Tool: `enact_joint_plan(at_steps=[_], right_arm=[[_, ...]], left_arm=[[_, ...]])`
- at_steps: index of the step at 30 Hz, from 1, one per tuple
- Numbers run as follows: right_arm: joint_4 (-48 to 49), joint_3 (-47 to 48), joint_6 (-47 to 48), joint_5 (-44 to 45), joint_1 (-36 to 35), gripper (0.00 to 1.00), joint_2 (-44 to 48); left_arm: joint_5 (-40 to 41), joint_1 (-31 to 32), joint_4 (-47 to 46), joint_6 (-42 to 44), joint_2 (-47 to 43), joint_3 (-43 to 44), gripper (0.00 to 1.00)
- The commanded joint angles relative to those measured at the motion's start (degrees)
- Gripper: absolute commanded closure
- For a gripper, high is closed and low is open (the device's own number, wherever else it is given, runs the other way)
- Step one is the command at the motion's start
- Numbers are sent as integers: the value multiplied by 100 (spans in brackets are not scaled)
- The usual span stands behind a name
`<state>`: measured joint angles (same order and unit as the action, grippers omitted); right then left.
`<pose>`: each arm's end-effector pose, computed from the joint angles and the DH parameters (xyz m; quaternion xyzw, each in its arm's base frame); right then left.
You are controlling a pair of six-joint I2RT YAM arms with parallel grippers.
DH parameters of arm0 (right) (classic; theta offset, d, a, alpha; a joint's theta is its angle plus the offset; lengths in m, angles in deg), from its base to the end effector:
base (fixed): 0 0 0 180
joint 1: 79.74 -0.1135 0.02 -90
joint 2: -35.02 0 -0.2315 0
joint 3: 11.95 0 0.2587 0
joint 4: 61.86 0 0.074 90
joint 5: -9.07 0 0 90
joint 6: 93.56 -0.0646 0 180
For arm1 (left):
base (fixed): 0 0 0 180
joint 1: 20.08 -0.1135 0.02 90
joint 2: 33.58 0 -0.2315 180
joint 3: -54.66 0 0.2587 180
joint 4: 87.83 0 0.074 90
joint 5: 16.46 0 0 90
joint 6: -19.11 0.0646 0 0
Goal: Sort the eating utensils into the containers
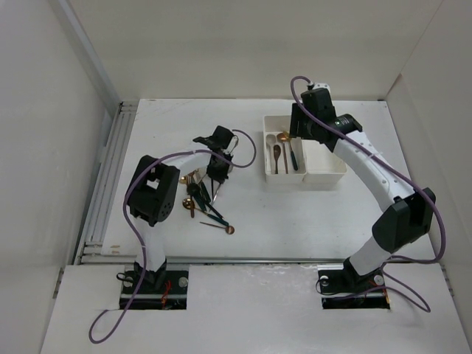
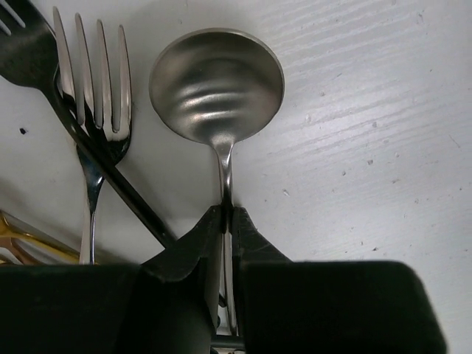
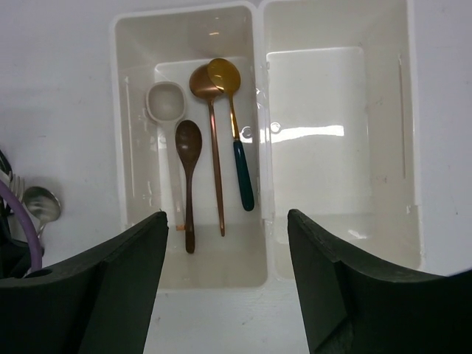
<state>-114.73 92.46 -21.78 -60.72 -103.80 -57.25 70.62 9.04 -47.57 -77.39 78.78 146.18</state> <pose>0.3598 0.1362 0.3114 0.0275 0.8974 -0.0008 0.4403 0.3625 -0.2057 0.1143 0.1961 0.9480 -0.0998 0.2300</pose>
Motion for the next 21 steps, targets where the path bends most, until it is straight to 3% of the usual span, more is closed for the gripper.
enact_joint_plan(at_steps=[1, 4, 7, 11, 15, 21], right_arm=[[0, 14, -50, 150, 32, 29, 315], [0, 14, -103, 212, 32, 29, 437], [0, 66, -164, 212, 32, 29, 595], [132, 67, -357, 212, 85, 29, 894], [325, -82, -656, 264, 138, 27, 1167], [404, -329, -946, 484, 191, 27, 1369]], left_arm=[[-60, -12, 197, 53, 252, 221, 100], [-226, -117, 303, 0, 129, 520, 100], [-595, -118, 706, -62, -12, 1354, 100], [-1157, -170, 919, -412, -65, 3249, 100], [-1509, -91, 17, -615, -65, 3852, 100], [-2115, 340, -1014, -1379, 383, 3966, 100]])
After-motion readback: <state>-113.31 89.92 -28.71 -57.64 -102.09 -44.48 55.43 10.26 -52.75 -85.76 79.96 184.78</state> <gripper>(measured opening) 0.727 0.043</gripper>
